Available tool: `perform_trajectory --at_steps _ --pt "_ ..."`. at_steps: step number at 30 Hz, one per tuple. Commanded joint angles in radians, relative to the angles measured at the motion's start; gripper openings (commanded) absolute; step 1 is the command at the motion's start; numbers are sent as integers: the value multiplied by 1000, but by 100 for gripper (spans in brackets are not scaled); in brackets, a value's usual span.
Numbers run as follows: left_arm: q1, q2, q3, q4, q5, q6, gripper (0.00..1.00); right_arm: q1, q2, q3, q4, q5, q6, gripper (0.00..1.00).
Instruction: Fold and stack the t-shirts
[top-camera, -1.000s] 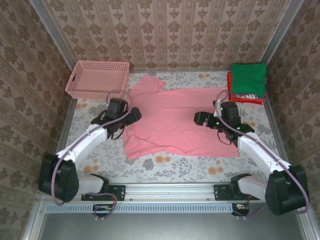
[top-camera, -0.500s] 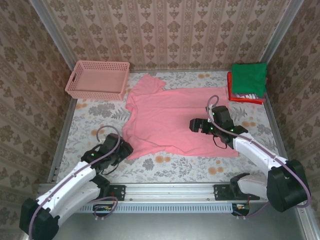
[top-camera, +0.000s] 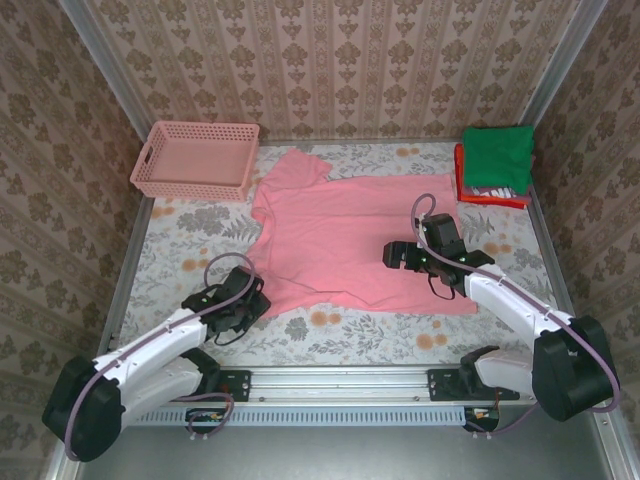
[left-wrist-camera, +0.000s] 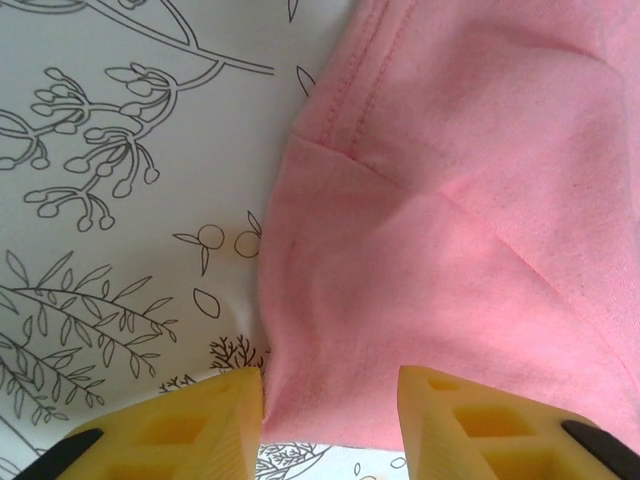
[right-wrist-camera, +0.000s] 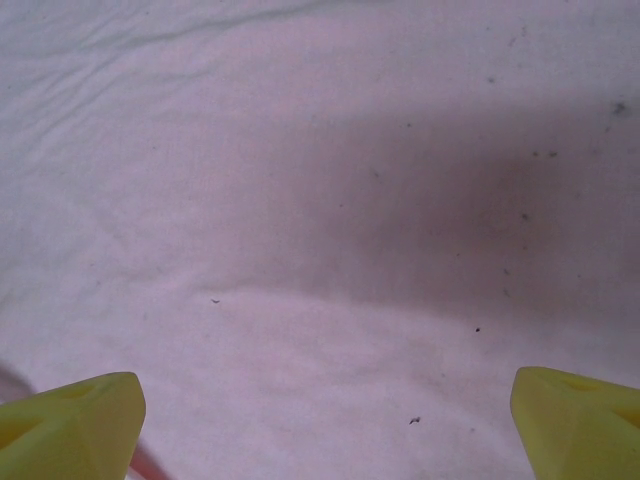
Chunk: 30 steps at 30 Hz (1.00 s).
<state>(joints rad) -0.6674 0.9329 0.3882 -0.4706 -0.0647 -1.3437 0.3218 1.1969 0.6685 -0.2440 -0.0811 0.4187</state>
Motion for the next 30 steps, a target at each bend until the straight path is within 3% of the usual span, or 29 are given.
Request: perform_trajectory --at_steps 1,9,23,27,30 --pt "-4 12 6 9 -17 -31 40 4 -18 2 -17 32 10 95" --pt "-4 17 27 -72 -7 -33 43 5 -13 8 -21 48 5 95" --pt "-4 104 18 30 17 -20 37 3 13 16 -16 44 12 95" --pt "-4 91 12 48 13 -22 26 4 18 16 -12 41 20 95" --pt "-4 81 13 35 1 -11 11 3 6 16 -24 57 23 95"
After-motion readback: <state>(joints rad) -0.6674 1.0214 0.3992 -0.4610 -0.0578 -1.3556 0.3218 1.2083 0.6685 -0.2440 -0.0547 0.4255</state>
